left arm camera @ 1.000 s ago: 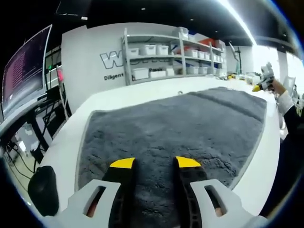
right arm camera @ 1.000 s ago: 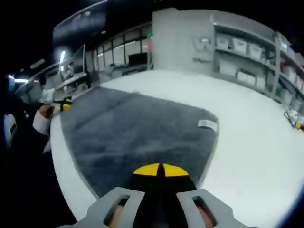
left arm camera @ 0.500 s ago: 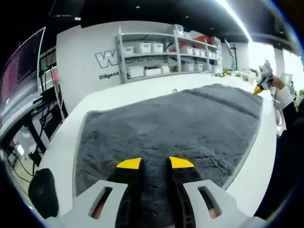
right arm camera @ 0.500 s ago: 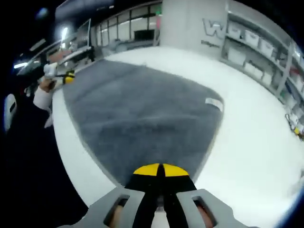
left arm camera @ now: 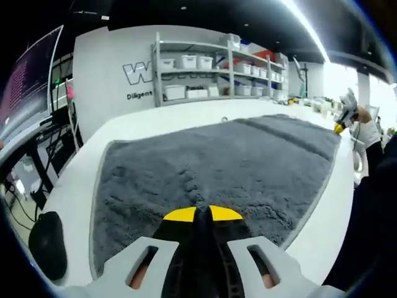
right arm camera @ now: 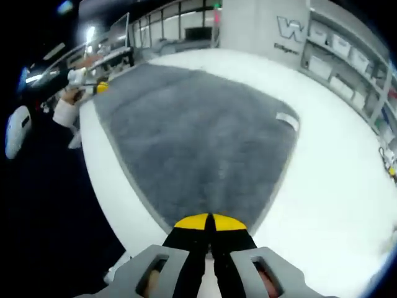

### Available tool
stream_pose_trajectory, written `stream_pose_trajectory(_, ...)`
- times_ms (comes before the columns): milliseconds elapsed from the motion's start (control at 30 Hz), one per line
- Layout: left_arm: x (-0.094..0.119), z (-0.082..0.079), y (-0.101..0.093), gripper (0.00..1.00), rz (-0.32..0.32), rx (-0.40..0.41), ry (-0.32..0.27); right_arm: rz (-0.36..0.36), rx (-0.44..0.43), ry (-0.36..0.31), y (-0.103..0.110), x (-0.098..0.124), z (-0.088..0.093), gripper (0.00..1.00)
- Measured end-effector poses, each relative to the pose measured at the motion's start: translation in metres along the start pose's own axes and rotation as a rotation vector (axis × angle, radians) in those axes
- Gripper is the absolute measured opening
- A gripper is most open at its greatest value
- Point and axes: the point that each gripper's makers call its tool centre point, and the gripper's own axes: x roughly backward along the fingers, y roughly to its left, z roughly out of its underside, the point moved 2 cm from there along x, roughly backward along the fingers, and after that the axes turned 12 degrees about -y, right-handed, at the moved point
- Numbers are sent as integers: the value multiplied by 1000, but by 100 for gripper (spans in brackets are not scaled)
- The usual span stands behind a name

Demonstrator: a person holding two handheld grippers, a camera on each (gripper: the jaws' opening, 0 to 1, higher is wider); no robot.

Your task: Open the folded towel by lifting each exposed corner and separating the folded layers until the towel lies flat within the target outline without major curled edges

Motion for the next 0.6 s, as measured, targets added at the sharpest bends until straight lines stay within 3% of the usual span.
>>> stream_pose_trajectory(167, 0, -1, 2, 5, 9, 40, -8, -19, 71, -33, -1, 0, -2, 0)
stream_pose_trajectory(267, 1, -6, -1, 7, 27, 27, -32, -22, 152, -155, -2, 0, -17, 11)
stream_pose_trajectory(333, 1, -15, -1, 17, 37, -10, -94, -9, 91, -219, -5, 3, -28, 13)
stream_pose_trajectory(400, 3, -18, -2, 25, 46, 13, -102, 10, 64, -308, -10, 8, -43, 13)
stream_pose_trajectory(500, 6, -30, -3, 40, 56, 26, -167, -4, 30, -448, -7, 17, -65, 19)
stream_pose_trajectory(600, 10, -43, -8, 55, 93, 39, -227, -28, 38, -496, 0, 21, -74, 32)
